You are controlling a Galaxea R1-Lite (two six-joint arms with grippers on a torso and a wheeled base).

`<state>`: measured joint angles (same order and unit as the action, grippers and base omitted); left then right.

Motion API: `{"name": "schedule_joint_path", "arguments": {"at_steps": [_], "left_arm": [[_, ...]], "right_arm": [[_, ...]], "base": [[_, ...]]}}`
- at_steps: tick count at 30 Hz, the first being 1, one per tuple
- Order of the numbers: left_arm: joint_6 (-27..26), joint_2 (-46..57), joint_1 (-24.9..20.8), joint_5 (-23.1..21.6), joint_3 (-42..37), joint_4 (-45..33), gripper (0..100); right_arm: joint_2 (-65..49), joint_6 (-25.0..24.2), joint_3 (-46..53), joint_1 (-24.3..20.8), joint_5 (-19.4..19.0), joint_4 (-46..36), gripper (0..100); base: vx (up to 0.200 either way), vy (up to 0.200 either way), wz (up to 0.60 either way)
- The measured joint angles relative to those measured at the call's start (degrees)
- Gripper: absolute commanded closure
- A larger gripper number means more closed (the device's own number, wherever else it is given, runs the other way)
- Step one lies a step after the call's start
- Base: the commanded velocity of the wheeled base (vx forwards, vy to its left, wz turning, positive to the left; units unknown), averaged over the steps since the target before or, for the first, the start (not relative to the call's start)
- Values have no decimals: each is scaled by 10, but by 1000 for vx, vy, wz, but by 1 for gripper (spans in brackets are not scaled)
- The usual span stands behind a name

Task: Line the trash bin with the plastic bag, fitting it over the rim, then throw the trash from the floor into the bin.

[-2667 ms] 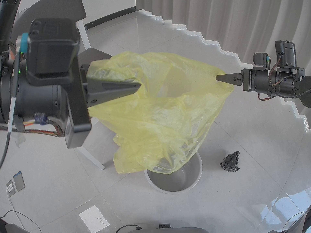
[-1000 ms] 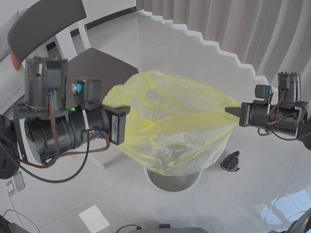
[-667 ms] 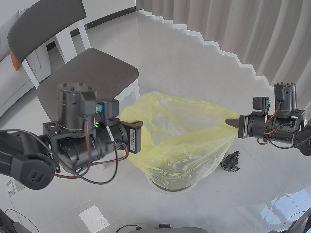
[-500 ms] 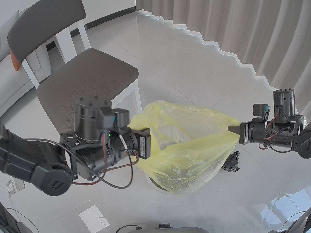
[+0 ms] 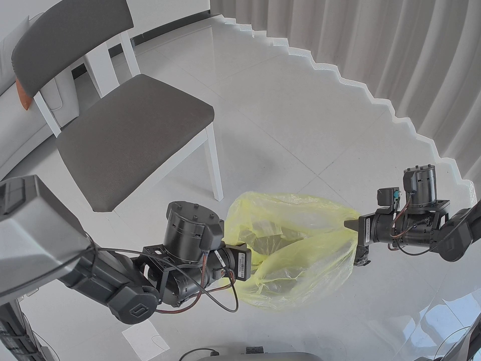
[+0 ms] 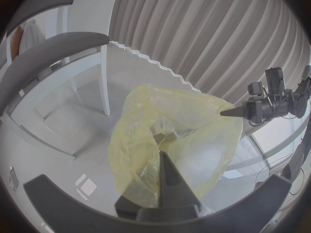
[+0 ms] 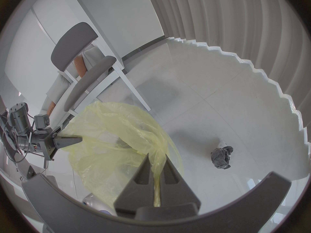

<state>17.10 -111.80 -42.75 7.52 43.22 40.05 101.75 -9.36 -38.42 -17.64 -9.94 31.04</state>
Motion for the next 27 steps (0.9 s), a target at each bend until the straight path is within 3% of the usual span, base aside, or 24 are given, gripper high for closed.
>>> {"name": "schedule_joint_path", "arguments": {"at_steps": [9, 15, 20, 27], "left_arm": [[8, -82, 1, 1, -1, 110, 100], [7, -116, 7, -4, -25, 127, 100], [7, -126, 22, -5, -35, 132, 100], [7, -131, 39, -5, -36, 132, 100]], "right_arm": [[111, 0, 9, 12, -7, 108, 100], [186, 6, 1, 19, -15, 148, 100], [227, 7, -9, 26, -51, 181, 100], [270, 9, -17, 38, -54, 202, 100]], "base": [[0, 0, 0], [0, 0, 0], [0, 0, 0], [0, 0, 0]]}}
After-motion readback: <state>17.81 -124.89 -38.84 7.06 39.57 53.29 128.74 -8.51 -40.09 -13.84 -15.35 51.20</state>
